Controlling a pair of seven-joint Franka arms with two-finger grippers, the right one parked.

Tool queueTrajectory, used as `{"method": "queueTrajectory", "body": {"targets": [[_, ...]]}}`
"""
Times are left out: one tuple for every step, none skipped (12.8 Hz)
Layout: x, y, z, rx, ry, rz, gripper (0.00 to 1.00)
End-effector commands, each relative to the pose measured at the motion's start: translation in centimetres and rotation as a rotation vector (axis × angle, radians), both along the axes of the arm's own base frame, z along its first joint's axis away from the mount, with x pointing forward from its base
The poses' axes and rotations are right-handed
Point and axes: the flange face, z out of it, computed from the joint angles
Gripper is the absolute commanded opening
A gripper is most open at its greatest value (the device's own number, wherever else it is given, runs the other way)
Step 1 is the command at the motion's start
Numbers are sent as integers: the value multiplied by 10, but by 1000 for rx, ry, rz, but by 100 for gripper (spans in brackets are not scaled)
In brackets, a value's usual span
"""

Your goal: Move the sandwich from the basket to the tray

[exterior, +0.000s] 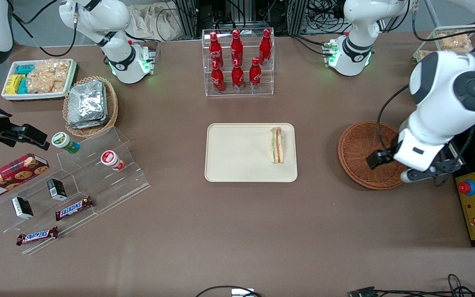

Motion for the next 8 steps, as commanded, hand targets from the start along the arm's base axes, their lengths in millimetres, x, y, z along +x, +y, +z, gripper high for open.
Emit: {"method": "queueTrajectory", "body": {"targets": [[-24,24,35,1,23,-51,100],[-31,40,47,-25,32,-59,100],[-39,53,59,-49,30,-78,100],[-46,60,70,-47,34,-100,100],[-53,63,80,-44,42,-117,100],[-58,69,92,-44,41,-125,100],[-61,71,101,-42,48,-150,100],[-64,71,107,-42,57,-170,100]]}}
